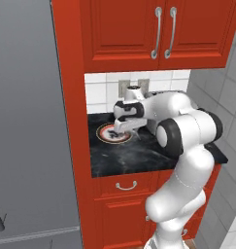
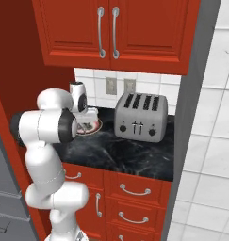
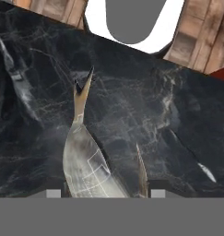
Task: Take the fish from the oven and place it on the plate on the counter.
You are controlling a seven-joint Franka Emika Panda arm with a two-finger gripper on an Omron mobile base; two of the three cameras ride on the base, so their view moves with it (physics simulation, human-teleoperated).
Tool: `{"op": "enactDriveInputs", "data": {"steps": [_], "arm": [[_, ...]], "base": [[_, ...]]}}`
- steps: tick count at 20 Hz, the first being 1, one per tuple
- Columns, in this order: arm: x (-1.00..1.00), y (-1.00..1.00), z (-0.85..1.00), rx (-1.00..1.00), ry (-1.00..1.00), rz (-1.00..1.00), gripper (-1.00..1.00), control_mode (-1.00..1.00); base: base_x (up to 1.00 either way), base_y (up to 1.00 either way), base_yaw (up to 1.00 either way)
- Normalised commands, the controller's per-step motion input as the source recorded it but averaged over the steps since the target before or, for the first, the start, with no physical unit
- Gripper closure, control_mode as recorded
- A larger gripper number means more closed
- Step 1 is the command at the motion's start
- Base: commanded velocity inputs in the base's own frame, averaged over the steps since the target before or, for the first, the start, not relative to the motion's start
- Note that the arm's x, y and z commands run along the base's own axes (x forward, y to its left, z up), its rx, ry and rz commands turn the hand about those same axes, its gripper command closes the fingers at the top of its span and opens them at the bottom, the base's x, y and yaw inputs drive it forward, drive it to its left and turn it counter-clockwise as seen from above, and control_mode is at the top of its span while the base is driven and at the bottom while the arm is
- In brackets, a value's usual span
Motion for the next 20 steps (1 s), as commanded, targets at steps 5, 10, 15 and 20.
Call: {"op": "enactDriveInputs", "data": {"steps": [5,10,15,20], "arm": [[0.35,0.00,-0.48,0.00,0.00,0.01,1.00,-1.00],[0.49,0.02,-0.18,0.00,-0.02,0.04,1.00,-1.00],[0.39,0.04,-0.10,0.00,-0.02,0.03,1.00,-1.00],[0.33,0.12,-0.15,0.00,0.00,0.03,1.00,-1.00]], "base": [[0.00,0.00,0.00],[0.00,0.00,0.00],[0.00,0.00,0.00],[0.00,0.00,0.00]]}}
